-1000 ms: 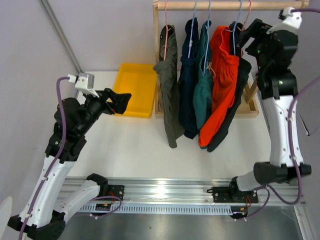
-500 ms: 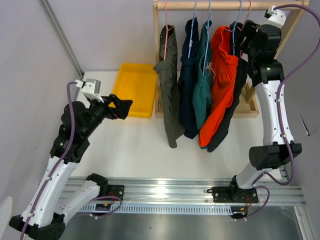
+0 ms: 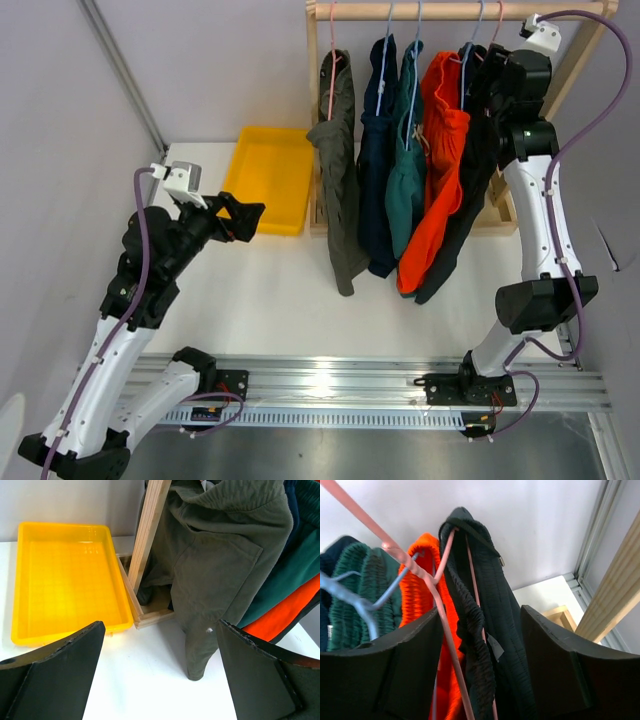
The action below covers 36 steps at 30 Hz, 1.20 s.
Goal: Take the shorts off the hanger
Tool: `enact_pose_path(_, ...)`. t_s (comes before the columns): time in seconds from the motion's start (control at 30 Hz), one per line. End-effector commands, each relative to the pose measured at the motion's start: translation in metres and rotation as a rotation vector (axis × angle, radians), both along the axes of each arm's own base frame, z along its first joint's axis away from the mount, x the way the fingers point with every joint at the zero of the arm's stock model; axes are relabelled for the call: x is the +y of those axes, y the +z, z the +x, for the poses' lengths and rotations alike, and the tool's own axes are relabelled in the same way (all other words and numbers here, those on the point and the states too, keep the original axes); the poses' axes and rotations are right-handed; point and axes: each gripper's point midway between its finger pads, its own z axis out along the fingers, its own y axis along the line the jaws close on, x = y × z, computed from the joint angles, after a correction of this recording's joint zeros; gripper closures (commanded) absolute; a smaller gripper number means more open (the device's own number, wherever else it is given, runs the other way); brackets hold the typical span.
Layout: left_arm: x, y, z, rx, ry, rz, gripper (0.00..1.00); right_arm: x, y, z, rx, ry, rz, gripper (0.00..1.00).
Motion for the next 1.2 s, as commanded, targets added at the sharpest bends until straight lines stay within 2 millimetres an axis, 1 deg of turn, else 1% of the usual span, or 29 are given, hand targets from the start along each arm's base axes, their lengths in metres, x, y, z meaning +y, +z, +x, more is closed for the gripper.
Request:
enact_pose_path(0.0, 0.002, 0.003, -0.001, -0.022, 0.002, 0.011, 0.01, 0.001, -0.002, 0.007, -0.01, -0.005, -0.005, 0.4)
enact_pose_path(0.07, 0.003, 0.003, -0.001, -0.021, 0.004, 0.012, 0.01, 0.003, -0.005, 0.009, -0.003, -0.001, -0.006, 0.51)
enact_pose_path(0.13, 0.003, 0.002, -0.001, -0.019, 0.006, 0.011, 0.01, 0.004, -0.006, 0.011, -0.002, 0.003, -0.004, 0.64)
enact_pose_path(0.17, 0.002, -0.001, 0.0, -0.015, 0.006, 0.013, 0.01, 0.004, -0.006, 0.011, 0.0, 0.004, -0.003, 0.74)
enact_pose_path(0.2, 0.002, -0.002, 0.0, -0.011, 0.004, 0.012, 0.0, 0.005, -0.006, 0.011, -0.002, 0.006, -0.003, 0.91)
enact_pose_path(0.23, 0.002, -0.002, 0.0, -0.012, 0.003, 0.011, 0.01, 0.005, -0.005, 0.011, -0.003, 0.006, -0.004, 0.99)
enact_pose_path(0.37, -0.002, -0.005, -0.001, -0.006, -0.019, 0.01, 0.01, 0.01, 0.006, 0.004, -0.025, 0.01, -0.02, 1.0)
enact_pose_path(0.5, -0.009, -0.009, -0.004, 0.006, -0.061, 0.017, 0.0, 0.01, 0.037, -0.016, -0.081, -0.002, -0.044, 1.0)
enact_pose_path(0.53, -0.01, -0.005, -0.005, -0.003, -0.067, 0.017, 0.01, 0.008, 0.055, -0.027, -0.118, -0.012, -0.046, 1.0)
enact_pose_path(0.6, -0.015, -0.005, -0.007, -0.001, -0.095, 0.028, 0.01, 0.002, 0.074, -0.042, -0.155, -0.041, -0.068, 1.0)
enact_pose_path(0.63, -0.018, -0.001, -0.008, -0.008, -0.108, 0.028, 0.01, 0.0, 0.089, -0.052, -0.186, -0.052, -0.07, 1.0)
enact_pose_path(0.67, -0.023, 0.004, -0.012, -0.021, -0.136, 0.032, 0.01, -0.005, 0.106, -0.068, -0.224, -0.074, -0.071, 1.0)
enact_pose_path(0.7, -0.027, 0.004, -0.012, -0.017, -0.15, 0.038, 0.01, -0.006, 0.115, -0.077, -0.243, -0.079, -0.089, 1.0)
enact_pose_path(0.73, -0.03, 0.008, -0.012, -0.023, -0.162, 0.043, 0.01, -0.009, 0.128, -0.088, -0.27, -0.092, -0.093, 1.0)
enact_pose_path(0.77, -0.035, 0.017, -0.015, -0.036, -0.177, 0.042, 0.01, -0.013, 0.141, -0.103, -0.302, -0.109, -0.091, 1.0)
enact_pose_path(0.83, -0.043, 0.021, -0.011, -0.027, -0.188, 0.062, 0.01, -0.017, 0.154, -0.118, -0.331, -0.126, -0.099, 1.0)
enact_pose_path(0.87, -0.05, 0.035, -0.015, -0.052, -0.207, 0.058, 0.01, -0.021, 0.164, -0.132, -0.357, -0.142, -0.088, 1.0)
enact_pose_path(0.9, -0.056, 0.036, -0.016, -0.052, -0.223, 0.065, 0.01, -0.022, 0.166, -0.138, -0.358, -0.147, -0.093, 1.0)
enact_pose_path(0.93, -0.068, 0.033, -0.013, -0.043, -0.253, 0.088, 0.01, -0.023, 0.167, -0.144, -0.352, -0.153, -0.108, 1.0)
enact_pose_path(0.97, -0.087, 0.031, -0.021, -0.036, -0.319, 0.101, 0.01, -0.024, 0.167, -0.149, -0.352, -0.156, -0.104, 1.0)
enact_pose_path(1.0, -0.094, 0.048, -0.024, -0.068, -0.329, 0.093, 0.01, -0.024, 0.169, -0.16, -0.35, -0.154, -0.101, 1.0)
enact_pose_path(1.03, -0.11, 0.041, -0.022, -0.051, -0.355, 0.122, 0.01, -0.024, 0.168, -0.166, -0.345, -0.155, -0.098, 1.0)
enact_pose_path(1.07, -0.132, 0.051, -0.038, -0.072, -0.426, 0.119, 0.01, -0.022, 0.168, -0.172, -0.345, -0.155, -0.092, 1.0)
enact_pose_path(1.1, -0.143, 0.052, -0.042, -0.075, -0.449, 0.125, 0.01, -0.02, 0.16, -0.173, -0.324, -0.149, -0.097, 1.0)
enact_pose_path(1.13, -0.153, 0.069, -0.049, -0.103, -0.469, 0.106, 0.01, -0.023, 0.164, -0.189, -0.34, -0.15, -0.088, 1.0)
enact_pose_path(1.17, -0.178, 0.065, -0.06, -0.093, -0.539, 0.11, 0.01, -0.02, 0.162, -0.194, -0.341, -0.142, -0.074, 1.0)
